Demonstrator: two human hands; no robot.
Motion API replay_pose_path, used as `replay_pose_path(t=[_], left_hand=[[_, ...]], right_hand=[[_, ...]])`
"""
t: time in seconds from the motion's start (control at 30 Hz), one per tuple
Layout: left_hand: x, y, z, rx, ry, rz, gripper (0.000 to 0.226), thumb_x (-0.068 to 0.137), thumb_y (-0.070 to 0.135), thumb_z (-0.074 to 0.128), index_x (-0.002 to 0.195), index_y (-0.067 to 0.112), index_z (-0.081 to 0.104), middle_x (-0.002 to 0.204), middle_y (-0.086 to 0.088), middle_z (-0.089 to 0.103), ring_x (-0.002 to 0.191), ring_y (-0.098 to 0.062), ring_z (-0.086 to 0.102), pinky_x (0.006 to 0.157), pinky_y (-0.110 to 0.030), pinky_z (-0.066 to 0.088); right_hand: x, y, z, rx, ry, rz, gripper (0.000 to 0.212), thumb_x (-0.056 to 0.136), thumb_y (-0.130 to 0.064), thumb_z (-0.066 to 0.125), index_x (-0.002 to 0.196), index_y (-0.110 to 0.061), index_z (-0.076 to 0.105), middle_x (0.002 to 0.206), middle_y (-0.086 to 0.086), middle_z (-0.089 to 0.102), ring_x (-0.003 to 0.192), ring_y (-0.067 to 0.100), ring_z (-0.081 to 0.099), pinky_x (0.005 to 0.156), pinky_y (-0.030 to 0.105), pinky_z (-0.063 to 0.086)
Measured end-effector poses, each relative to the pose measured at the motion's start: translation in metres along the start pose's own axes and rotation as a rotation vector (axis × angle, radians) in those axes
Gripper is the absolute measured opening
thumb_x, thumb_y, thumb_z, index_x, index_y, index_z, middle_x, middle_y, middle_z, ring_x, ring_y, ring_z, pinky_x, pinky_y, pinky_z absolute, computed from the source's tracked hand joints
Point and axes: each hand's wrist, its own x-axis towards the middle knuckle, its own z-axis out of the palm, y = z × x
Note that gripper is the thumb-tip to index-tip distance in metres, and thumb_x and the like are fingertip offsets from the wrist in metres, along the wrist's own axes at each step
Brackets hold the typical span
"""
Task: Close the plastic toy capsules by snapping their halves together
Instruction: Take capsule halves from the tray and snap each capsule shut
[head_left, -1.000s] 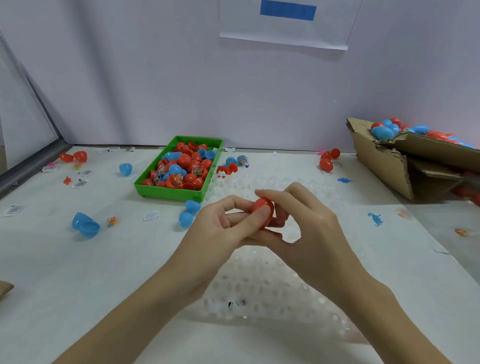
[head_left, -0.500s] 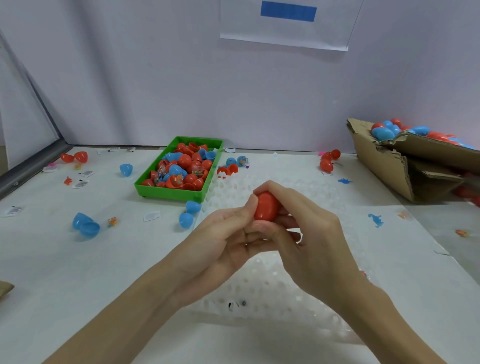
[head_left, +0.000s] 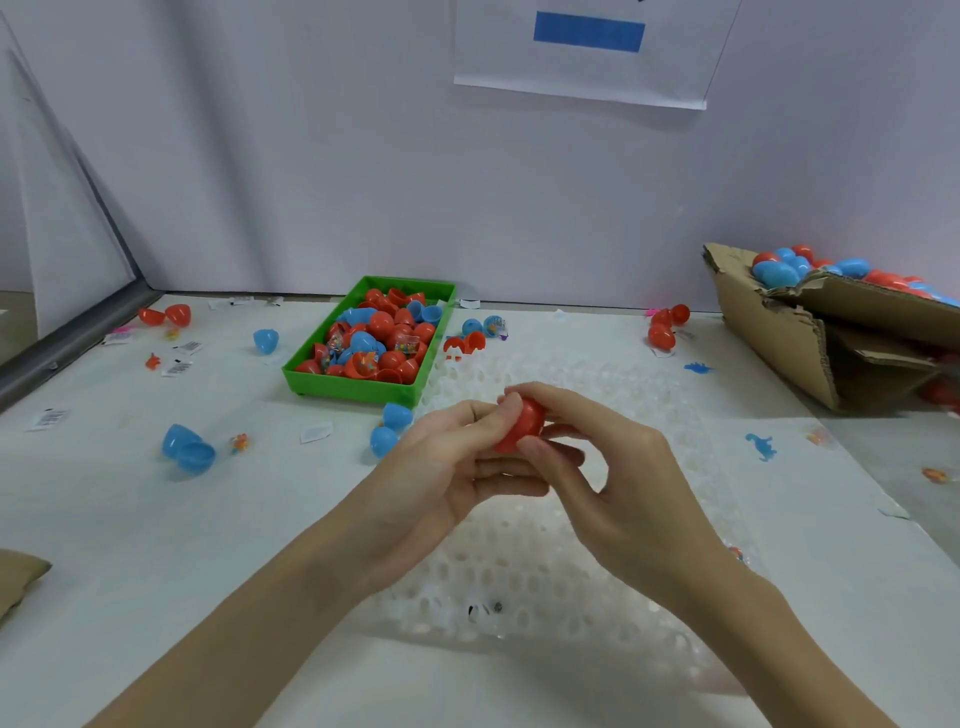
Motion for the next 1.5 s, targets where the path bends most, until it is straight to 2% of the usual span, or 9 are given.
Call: replay_pose_path(t=[0.13,0.23,0.4,0.47,0.6,0.83,1.1,1.27,1.5], left_hand=[[-0.003,0.0,0.0,0.405,0.215,0.119,0.045,0.09,0.047,0.068,0.11,0.007,0.066,0.085,-0.011,0.079,0.076,-0.022,0.076,0.072,-0.023,0.059],[-0.004,-0.004,0.002,0.561,0.219,0.19,0.041,0.087,0.049,0.067,0.111,0.017,0.062,0.08,-0.003,0.079,0.071,-0.017,0.075,0.067,-0.019,0.057],[0.0,0.001,-0.008,0.486,0.178,0.111,0.027,0.094,0.036,0.074,0.113,0.017,0.067,0.083,-0.005,0.079,0.069,-0.012,0.071,0.07,-0.018,0.056],[-0.001,0.003,-0.013,0.505,0.147,0.075,0.028,0.09,0.035,0.08,0.113,0.02,0.074,0.085,-0.006,0.076,0.07,-0.009,0.064,0.073,-0.018,0.054],[-0.002,0.0,-0.014,0.379,0.122,0.057,0.028,0.09,0.033,0.082,0.11,0.014,0.079,0.09,-0.019,0.069,0.072,-0.012,0.054,0.075,-0.025,0.049],[0.001,-0.01,-0.005,0.254,0.213,0.026,0.038,0.094,0.043,0.075,0.105,0.006,0.075,0.067,0.002,0.064,0.061,-0.012,0.059,0.067,-0.023,0.051],[0.001,-0.001,-0.008,0.184,0.113,0.075,0.033,0.101,0.03,0.067,0.117,0.001,0.07,0.099,-0.012,0.076,0.091,-0.021,0.072,0.083,-0.029,0.057],[-0.001,0.005,-0.015,0.045,0.013,0.063,0.03,0.101,0.014,0.066,0.124,-0.005,0.068,0.117,-0.023,0.074,0.11,-0.034,0.073,0.095,-0.034,0.058],[-0.002,0.004,-0.013,0.053,0.022,0.05,0.029,0.1,0.012,0.067,0.122,-0.007,0.068,0.116,-0.023,0.075,0.115,-0.032,0.072,0.099,-0.035,0.058]], right_hand=[[0.001,-0.002,0.005,-0.046,0.065,0.063,0.024,0.088,-0.037,0.072,0.109,-0.027,0.066,0.1,-0.018,0.069,0.096,0.007,0.068,0.08,0.018,0.054],[-0.001,-0.001,0.007,-0.108,0.101,0.085,0.025,0.085,-0.037,0.075,0.104,-0.026,0.063,0.092,-0.018,0.066,0.087,0.009,0.067,0.074,0.021,0.054],[0.001,-0.001,0.005,-0.13,0.034,0.053,0.044,0.084,-0.047,0.067,0.122,-0.025,0.062,0.105,-0.013,0.064,0.095,0.008,0.064,0.078,0.019,0.054],[0.001,-0.001,0.005,-0.138,-0.022,0.024,0.052,0.086,-0.037,0.068,0.136,-0.023,0.061,0.115,-0.008,0.063,0.1,0.011,0.064,0.083,0.018,0.054],[-0.001,0.001,0.007,-0.207,0.005,-0.066,0.046,0.085,-0.014,0.078,0.13,-0.017,0.067,0.118,-0.008,0.067,0.1,0.007,0.067,0.091,0.012,0.049],[-0.002,-0.004,0.01,-0.175,0.013,-0.006,0.053,0.083,-0.039,0.067,0.13,-0.015,0.066,0.115,-0.014,0.071,0.1,0.001,0.07,0.095,0.012,0.049],[-0.001,0.0,0.014,-0.156,0.026,-0.045,0.039,0.097,-0.016,0.057,0.136,-0.016,0.059,0.125,-0.02,0.063,0.112,-0.01,0.06,0.095,0.006,0.044],[0.0,0.0,0.015,-0.081,-0.045,-0.008,0.059,0.098,-0.021,0.061,0.154,-0.019,0.044,0.142,-0.017,0.057,0.127,-0.006,0.055,0.102,0.007,0.041],[0.0,0.003,0.014,-0.05,-0.015,-0.003,0.04,0.095,-0.024,0.066,0.135,-0.024,0.062,0.118,-0.021,0.069,0.107,0.007,0.067,0.09,0.013,0.05]])
